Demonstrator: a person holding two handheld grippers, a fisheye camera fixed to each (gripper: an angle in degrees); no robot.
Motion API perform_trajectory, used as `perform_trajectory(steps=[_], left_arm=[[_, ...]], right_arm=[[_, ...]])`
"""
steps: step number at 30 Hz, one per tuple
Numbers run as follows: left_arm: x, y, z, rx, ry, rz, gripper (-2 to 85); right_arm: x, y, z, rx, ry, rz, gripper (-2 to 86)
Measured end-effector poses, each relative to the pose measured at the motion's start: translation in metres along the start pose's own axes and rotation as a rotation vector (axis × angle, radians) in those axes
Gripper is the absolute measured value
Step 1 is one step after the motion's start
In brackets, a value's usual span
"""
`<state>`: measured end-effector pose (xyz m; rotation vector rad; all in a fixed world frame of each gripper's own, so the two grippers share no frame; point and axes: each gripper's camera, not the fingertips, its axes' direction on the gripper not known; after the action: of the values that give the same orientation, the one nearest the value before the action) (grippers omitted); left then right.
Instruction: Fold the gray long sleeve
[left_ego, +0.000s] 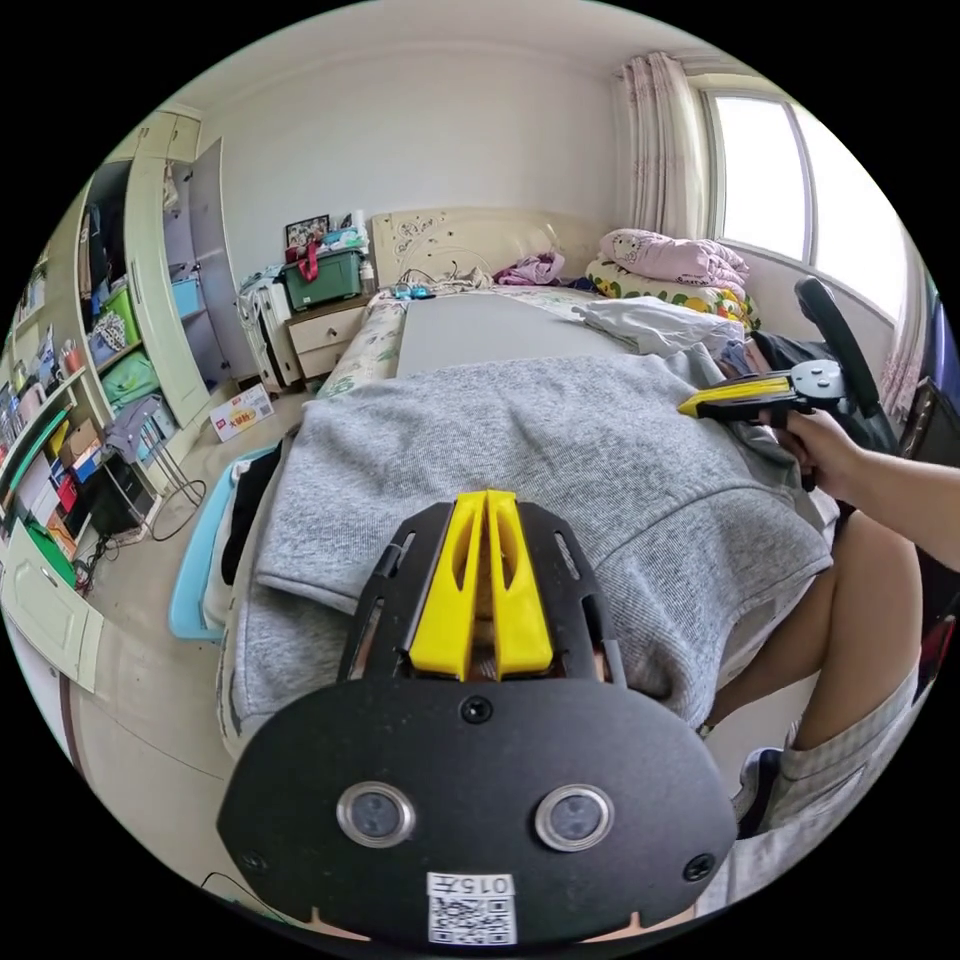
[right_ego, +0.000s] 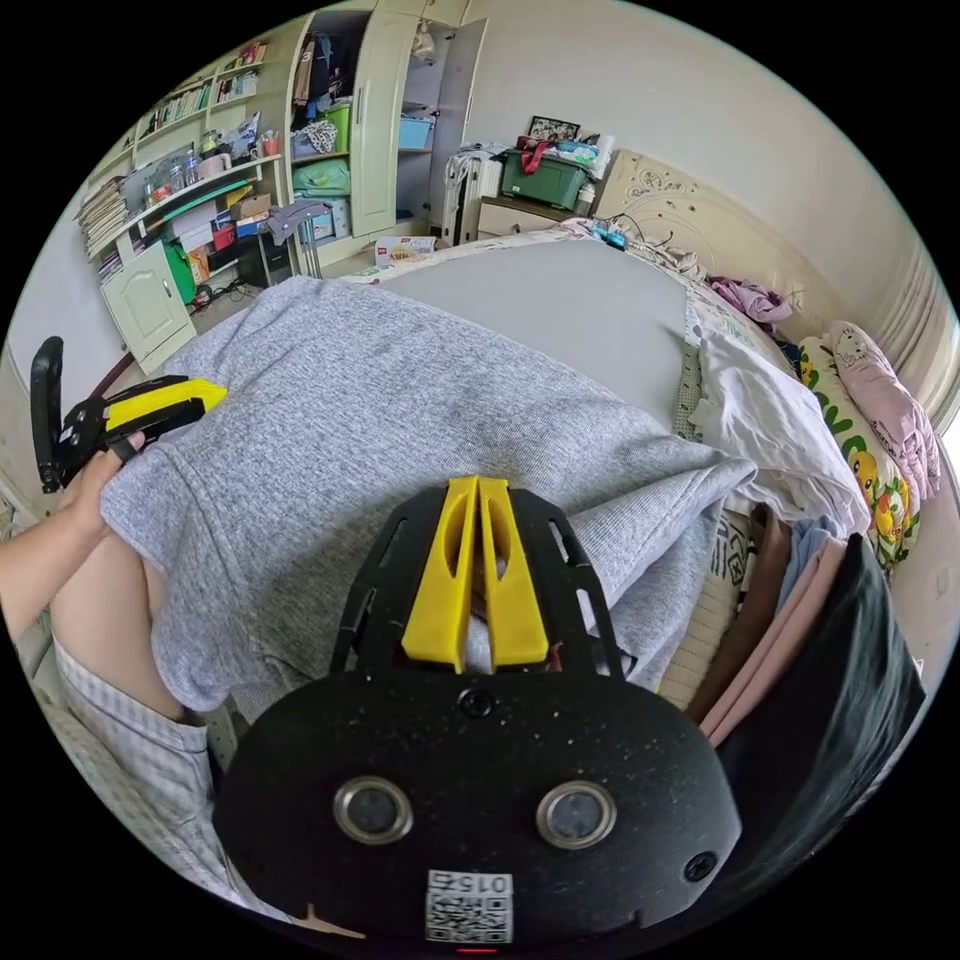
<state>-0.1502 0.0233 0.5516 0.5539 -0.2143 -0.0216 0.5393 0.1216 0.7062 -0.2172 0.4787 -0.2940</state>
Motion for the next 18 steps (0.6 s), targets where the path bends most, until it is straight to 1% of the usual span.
perform_trajectory(steps=[3,5,6,8,10,12,13,14,15,17,18], left_arm=[[-0.024,-0.006,-0.004,-0.031,0.088,-0.068,1.5],[-0.056,-0.005,-0.023,-0.021,0.216,-0.186,4.4],[-0.064,-0.004,-0.031,-0.008,0.253,-0.207,5.7],[-0.091,0.002,-0.062,0.064,0.334,-0.248,8.3],[-0.107,0.008,-0.078,0.075,0.343,-0.258,8.6],[-0.121,0.015,-0.080,0.042,0.396,-0.280,9.0],[-0.125,0.020,-0.078,0.028,0.463,-0.292,9.8],[-0.123,0.023,-0.079,0.034,0.519,-0.279,10.4],[-0.118,0.023,-0.081,0.037,0.533,-0.252,10.6],[-0.084,0.011,-0.088,-0.020,0.507,-0.023,11.1],[-0.072,0.009,-0.089,-0.043,0.496,0.054,11.3]], right_arm=[[0.006,-0.003,-0.014,-0.002,-0.017,-0.007,1.4],[0.026,0.000,-0.042,0.067,-0.077,0.067,4.0],[0.031,0.002,-0.052,0.099,-0.113,0.073,4.1],[0.043,0.011,-0.086,0.214,-0.284,-0.003,4.7],[0.047,0.017,-0.102,0.234,-0.367,-0.096,6.8],[0.046,0.022,-0.109,0.214,-0.400,-0.186,9.3],[0.045,0.025,-0.111,0.188,-0.415,-0.237,10.4],[0.045,0.028,-0.113,0.157,-0.437,-0.292,10.9],[0.044,0.029,-0.114,0.144,-0.455,-0.321,11.1],[0.045,0.030,-0.126,0.142,-0.564,-0.409,11.7],[0.045,0.031,-0.128,0.151,-0.592,-0.428,11.8]])
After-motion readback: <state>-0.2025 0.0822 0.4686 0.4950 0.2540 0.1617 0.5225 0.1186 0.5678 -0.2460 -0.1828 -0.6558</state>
